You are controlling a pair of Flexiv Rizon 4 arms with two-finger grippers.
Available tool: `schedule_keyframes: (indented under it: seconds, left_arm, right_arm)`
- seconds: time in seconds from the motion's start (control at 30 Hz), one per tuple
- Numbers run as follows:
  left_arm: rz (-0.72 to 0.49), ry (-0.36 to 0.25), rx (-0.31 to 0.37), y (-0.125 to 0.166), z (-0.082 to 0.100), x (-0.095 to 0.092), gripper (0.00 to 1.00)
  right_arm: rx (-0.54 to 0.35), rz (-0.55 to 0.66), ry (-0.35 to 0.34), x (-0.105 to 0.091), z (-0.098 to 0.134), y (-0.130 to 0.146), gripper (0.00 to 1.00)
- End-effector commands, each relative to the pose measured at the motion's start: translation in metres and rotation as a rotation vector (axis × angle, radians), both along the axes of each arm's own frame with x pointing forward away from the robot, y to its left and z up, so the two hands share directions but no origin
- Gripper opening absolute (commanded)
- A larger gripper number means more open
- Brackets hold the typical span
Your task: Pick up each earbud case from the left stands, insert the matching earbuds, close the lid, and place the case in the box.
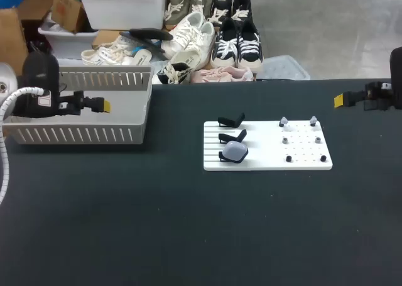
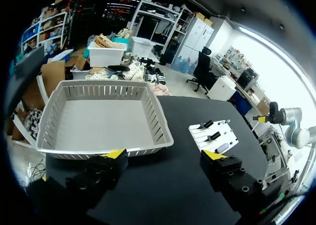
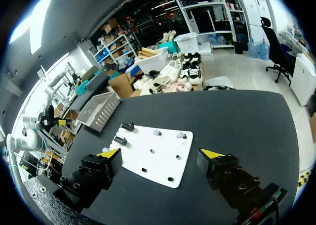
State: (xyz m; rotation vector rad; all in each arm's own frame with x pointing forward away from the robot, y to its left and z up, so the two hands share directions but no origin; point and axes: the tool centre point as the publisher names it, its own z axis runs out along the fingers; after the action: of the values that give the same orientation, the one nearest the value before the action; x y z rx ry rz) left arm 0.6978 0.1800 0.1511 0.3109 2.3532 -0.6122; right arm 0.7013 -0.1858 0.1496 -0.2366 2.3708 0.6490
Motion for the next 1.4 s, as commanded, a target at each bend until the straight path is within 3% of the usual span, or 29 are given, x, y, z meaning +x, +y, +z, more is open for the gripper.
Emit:
schedule_keyframes:
  seconds: [0.03,0.13,0.4,0.63,1.0,1.13,1.4]
  left_arm:
    - [-0.056,-0.024,0.017,-0.003,0.003,0.003,1.0]
    - [-0.148,-0.09,0.057,-0.016,0.008,0.003,1.0]
    - [-0.471,-0.195,-0.017,-0.049,0.023,0.01,1.0]
    - [-0.739,-0.307,0.029,-0.079,0.029,0.013,1.0]
    - [-0.981,-0.429,0.12,-0.135,0.012,0.008,1.0]
    - [-1.032,-0.441,0.131,-0.156,-0.001,0.001,1.0]
    - [-1.09,-0.378,0.088,-0.184,-0.029,-0.011,1.0]
  right_arm:
    - [0.003,0.005,0.001,0.001,-0.001,-0.001,1.0]
    - [0.003,0.005,0.001,0.001,-0.001,-0.001,1.0]
    - [0.003,0.005,0.001,0.001,-0.001,-0.001,1.0]
    - [0.003,0.005,0.001,0.001,-0.001,-0.001,1.0]
    - [0.003,0.005,0.001,0.001,-0.001,-0.001,1.0]
    - [0.003,0.005,0.001,0.001,-0.001,-0.001,1.0]
    - [0.003,0.005,0.001,0.001,-0.001,-0.001,1.0]
